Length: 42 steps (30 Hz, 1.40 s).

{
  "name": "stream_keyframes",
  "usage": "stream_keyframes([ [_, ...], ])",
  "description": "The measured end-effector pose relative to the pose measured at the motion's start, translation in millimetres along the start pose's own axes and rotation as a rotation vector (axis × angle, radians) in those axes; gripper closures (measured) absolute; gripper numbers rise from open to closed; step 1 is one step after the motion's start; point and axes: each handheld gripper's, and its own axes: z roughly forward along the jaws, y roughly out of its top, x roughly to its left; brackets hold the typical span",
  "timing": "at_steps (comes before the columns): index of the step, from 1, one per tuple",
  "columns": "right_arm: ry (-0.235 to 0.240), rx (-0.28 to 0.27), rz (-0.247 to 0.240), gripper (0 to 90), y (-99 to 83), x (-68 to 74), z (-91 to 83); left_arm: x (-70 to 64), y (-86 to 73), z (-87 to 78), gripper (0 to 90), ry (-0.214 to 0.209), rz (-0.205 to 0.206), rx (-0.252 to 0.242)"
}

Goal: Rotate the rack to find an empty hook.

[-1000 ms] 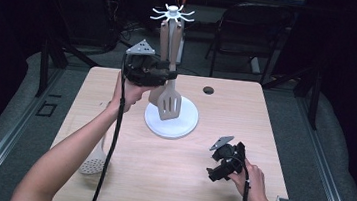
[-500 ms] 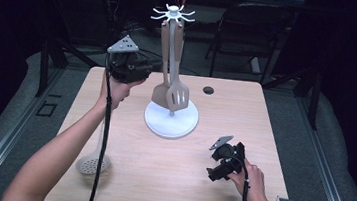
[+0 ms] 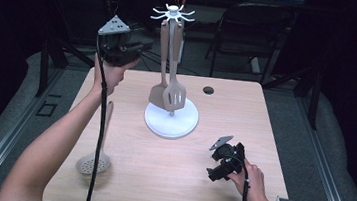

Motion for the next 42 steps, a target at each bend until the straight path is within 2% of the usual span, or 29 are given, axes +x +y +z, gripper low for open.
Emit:
stream_keyframes([
  [7,0.000,-0.005,-0.003,3.2,-1.1,0.7,-0.7,-1.2,21.1,-0.4,88.7,0.018,0.020,-0.038],
  [14,0.003,-0.002,-0.001,3.2,-1.0,1.0,-0.4,-5.0,33.4,1.9,88.7,0.027,0.040,-0.056],
  [16,0.006,-0.023,0.014,3.2,-1.6,2.4,1.4,-6.0,36.6,1.9,88.7,0.038,0.046,-0.062],
  [19,-0.002,0.005,-0.005,3.3,-0.9,1.3,0.0,-3.8,42.7,3.5,88.9,0.067,0.044,-0.067],
  [22,0.004,0.005,-0.002,3.4,-1.2,1.1,0.3,0.2,44.8,5.0,89.5,0.076,0.029,-0.065],
  [36,0.003,0.015,-0.006,3.6,-0.6,2.1,1.5,5.8,46.6,14.5,90.0,0.124,0.035,-0.049],
  [42,0.005,0.026,-0.012,3.6,-0.1,2.5,2.8,12.3,45.4,19.1,90.0,0.135,0.014,-0.047],
])
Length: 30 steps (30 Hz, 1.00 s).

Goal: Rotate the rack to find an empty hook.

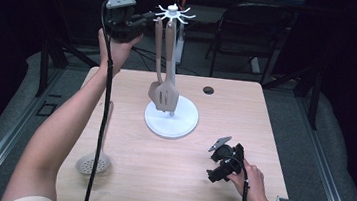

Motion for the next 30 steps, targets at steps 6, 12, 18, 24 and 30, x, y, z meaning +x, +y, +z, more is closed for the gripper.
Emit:
stream_keyframes([
  [6,-0.005,0.002,0.000,3.6,0.3,0.1,0.2,1.5,0.3,0.2,90.0,0.000,-0.005,-0.001],
  [12,-0.004,0.002,0.000,3.7,0.4,0.5,0.4,-4.1,-2.6,-6.9,90.0,-0.022,0.014,0.004],
  [18,0.003,-0.023,0.017,3.7,-0.5,1.9,1.9,-8.8,-8.8,-14.2,89.9,-0.034,0.032,0.008],
  [24,0.001,-0.020,0.017,3.8,-0.1,2.3,2.1,-13.2,-13.5,-24.3,89.9,-0.058,0.043,-0.001],
  [30,-0.002,0.006,-0.001,4.0,1.1,1.9,1.3,-20.4,-10.2,-29.9,89.9,-0.078,0.063,-0.012],
])
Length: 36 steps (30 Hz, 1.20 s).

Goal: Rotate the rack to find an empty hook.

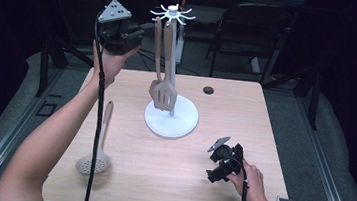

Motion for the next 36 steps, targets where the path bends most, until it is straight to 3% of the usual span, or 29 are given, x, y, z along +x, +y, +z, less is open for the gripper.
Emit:
stream_keyframes([
  [5,-0.006,0.009,-0.006,4.0,0.5,0.4,0.1,-3.0,6.1,1.5,89.7,0.013,0.017,-0.009],
  [11,0.002,-0.021,0.014,4.1,-1.1,1.2,1.2,1.9,9.7,7.0,89.8,0.026,-0.004,-0.009],
  [16,-0.002,-0.020,0.014,4.1,-1.4,0.8,1.3,4.2,8.4,11.0,89.8,0.038,-0.015,-0.009],
  [17,-0.005,0.002,-0.005,4.1,-0.4,-0.3,-0.5,6.0,7.7,13.0,89.8,0.045,-0.023,-0.012],
  [18,0.001,-0.023,0.015,4.1,-1.3,1.1,1.2,6.6,7.5,13.6,89.8,0.048,-0.026,-0.012],
  [22,0.001,-0.020,0.013,4.1,-1.3,0.9,1.4,9.4,7.1,15.1,89.8,0.059,-0.030,-0.010],
  [24,-0.012,0.007,-0.005,4.1,-0.2,-0.1,-0.3,12.6,6.5,16.1,89.8,0.064,-0.039,-0.007],
  [25,0.000,-0.018,0.012,4.1,-1.2,0.8,1.8,12.6,6.5,16.1,89.8,0.064,-0.039,-0.007],
  [28,-0.009,0.008,-0.008,4.2,0.1,-0.1,-0.2,14.7,5.6,17.4,89.8,0.068,-0.044,0.001],
  [36,0.002,-0.018,0.013,4.2,-1.3,0.8,1.6,13.7,5.5,16.3,89.6,0.062,-0.043,-0.003],
])
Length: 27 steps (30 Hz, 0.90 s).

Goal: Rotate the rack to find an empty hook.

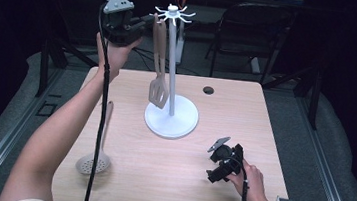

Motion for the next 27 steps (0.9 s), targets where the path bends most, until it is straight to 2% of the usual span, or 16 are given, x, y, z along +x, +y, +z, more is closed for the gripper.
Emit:
stream_keyframes([
  [4,-0.017,0.028,-0.021,4.2,1.0,-1.2,-2.5,-2.3,-1.0,-3.1,89.5,-0.008,0.008,0.003],
  [8,0.000,-0.001,0.000,4.2,0.0,0.1,-0.2,-5.6,-2.5,-6.5,89.5,-0.022,0.016,0.003],
  [10,-0.002,0.028,-0.024,4.2,1.3,-1.3,-2.0,-7.9,-3.5,-7.9,89.4,-0.032,0.022,0.003],
  [11,-0.003,0.013,-0.012,4.2,0.7,-0.4,-1.1,-9.3,-3.9,-8.8,89.4,-0.037,0.028,0.007],
  [12,-0.004,0.023,-0.019,4.2,1.1,-0.8,-1.7,-10.9,-4.2,-9.4,89.4,-0.042,0.032,0.010],
  [13,-0.001,0.002,-0.002,4.2,0.3,0.3,0.0,-10.9,-4.2,-9.4,89.3,-0.042,0.032,0.010],
  [15,-0.010,0.028,-0.020,4.2,1.4,-0.6,-2.0,-14.1,-4.5,-10.1,89.2,-0.053,0.041,0.014],
  [19,0.001,0.002,0.000,4.2,0.3,0.8,0.8,-20.6,-2.2,-11.5,89.0,-0.069,0.058,0.009],
  [21,-0.001,0.016,-0.011,4.2,0.9,0.1,-0.2,-21.6,-1.4,-11.3,88.9,-0.073,0.059,0.008],
  [22,0.002,0.001,0.002,4.2,0.4,1.1,1.0,-22.7,-0.8,-11.0,88.7,-0.077,0.059,0.007],
  [27,0.001,0.003,0.000,4.2,0.3,0.9,1.1,-24.7,1.7,-8.4,88.5,-0.080,0.066,0.016],
])
